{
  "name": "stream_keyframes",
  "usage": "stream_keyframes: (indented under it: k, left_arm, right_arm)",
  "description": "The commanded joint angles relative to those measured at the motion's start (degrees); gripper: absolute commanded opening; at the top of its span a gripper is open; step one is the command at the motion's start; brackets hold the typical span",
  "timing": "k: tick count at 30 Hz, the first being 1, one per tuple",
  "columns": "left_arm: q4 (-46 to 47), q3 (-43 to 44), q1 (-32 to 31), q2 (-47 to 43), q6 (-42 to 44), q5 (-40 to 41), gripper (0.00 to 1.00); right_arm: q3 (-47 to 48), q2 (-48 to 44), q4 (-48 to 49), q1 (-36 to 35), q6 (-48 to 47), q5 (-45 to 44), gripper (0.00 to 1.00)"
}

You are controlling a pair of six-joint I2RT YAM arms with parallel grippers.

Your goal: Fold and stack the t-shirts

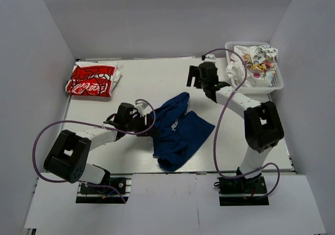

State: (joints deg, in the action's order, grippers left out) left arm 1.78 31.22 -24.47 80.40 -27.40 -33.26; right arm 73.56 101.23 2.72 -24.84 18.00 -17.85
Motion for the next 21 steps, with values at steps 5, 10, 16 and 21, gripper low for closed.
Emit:
stream_keyframes:
  k: [5, 10, 16, 21]
  left_arm:
    - [2.9, 0.5, -0.2, 0.1, -1.2, -3.4, 0.00]
    - [0.5, -0.6, -0.2, -5.4, -1.7, 0.3, 0.00]
    - [-5.9, 0.8, -0.2, -12.6, -0.6, 8.2, 0.00]
    - [-14.2, 5.4, -0.2, -18.9, 0.0, 18.9, 0.00]
  right_arm:
    - [-2.5, 6.6, 1.2, -4.6, 6.0, 6.4, 0.91]
    - [-1.6, 9.7, -1.0, -5.9, 9.4, 5.8, 0.80]
    - [-0.9, 11.9, -2.1, -6.2, 11.4, 6.6, 0.09]
    - [-0.5, 3.1, 1.7, -6.2, 9.0, -0.9, 0.00]
